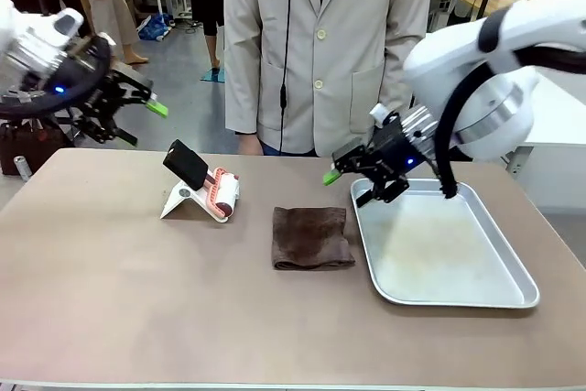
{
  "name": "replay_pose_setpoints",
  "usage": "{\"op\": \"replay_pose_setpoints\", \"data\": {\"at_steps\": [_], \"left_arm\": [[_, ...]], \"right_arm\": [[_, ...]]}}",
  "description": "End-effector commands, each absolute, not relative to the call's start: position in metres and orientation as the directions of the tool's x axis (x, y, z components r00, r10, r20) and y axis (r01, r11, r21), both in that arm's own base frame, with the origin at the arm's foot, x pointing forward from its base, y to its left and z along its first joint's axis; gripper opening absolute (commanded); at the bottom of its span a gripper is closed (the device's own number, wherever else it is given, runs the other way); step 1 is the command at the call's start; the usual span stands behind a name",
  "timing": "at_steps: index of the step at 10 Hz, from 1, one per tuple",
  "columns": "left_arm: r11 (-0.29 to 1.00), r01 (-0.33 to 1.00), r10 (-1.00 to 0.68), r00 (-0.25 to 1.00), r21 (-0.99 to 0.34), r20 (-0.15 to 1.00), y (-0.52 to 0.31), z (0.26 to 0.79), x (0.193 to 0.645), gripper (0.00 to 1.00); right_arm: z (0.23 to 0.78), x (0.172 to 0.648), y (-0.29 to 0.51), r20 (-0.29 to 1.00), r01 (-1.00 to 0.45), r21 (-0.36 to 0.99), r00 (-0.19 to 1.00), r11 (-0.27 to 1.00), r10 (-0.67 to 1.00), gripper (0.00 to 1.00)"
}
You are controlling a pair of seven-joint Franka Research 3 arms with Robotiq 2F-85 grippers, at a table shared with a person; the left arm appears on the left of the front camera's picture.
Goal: Clean the surface of the table.
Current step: Return the Lint Roller and towel to their original positions.
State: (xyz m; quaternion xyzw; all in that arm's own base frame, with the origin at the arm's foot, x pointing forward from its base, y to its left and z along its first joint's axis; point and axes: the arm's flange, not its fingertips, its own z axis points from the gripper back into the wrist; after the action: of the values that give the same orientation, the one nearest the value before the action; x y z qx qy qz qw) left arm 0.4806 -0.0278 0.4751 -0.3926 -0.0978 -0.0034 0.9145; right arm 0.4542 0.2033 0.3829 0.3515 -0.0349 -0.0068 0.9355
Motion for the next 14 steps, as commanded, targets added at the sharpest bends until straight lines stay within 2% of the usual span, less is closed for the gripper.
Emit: {"op": "replay_pose_setpoints", "data": {"at_steps": [1,3,5,9,10,14], "left_arm": [[0.584,0.168,0.007,0.977,-0.794,0.212,0.01,0.491,0.429,1.0],[0.499,0.185,-0.035,0.98,-0.846,0.194,0.053,0.491,0.385,1.0],[0.451,0.178,-0.002,0.98,-0.874,0.199,0.081,0.477,0.354,1.0],[0.438,0.161,-0.024,0.986,-0.885,0.168,0.093,0.466,0.358,1.0],[0.438,0.157,-0.002,0.985,-0.885,0.174,0.094,0.466,0.344,1.0],[0.438,0.157,-0.002,0.985,-0.885,0.174,0.094,0.466,0.344,1.0]], "right_arm": [[0.397,0.428,0.162,0.058,-0.012,0.756,0.997,0.655,-0.049,1.0],[0.405,0.401,0.119,0.018,-0.031,0.837,0.999,0.547,0.029,1.0],[0.413,0.374,0.077,0.005,-0.026,0.904,0.999,0.427,0.052,1.0],[0.406,0.367,0.054,0.039,-0.039,0.986,0.999,0.163,0.001,1.0],[0.418,0.362,0.049,0.001,-0.009,0.957,1.0,0.291,0.026,1.0],[0.418,0.362,0.049,0.001,-0.009,0.957,1.0,0.291,0.026,1.0]]}}
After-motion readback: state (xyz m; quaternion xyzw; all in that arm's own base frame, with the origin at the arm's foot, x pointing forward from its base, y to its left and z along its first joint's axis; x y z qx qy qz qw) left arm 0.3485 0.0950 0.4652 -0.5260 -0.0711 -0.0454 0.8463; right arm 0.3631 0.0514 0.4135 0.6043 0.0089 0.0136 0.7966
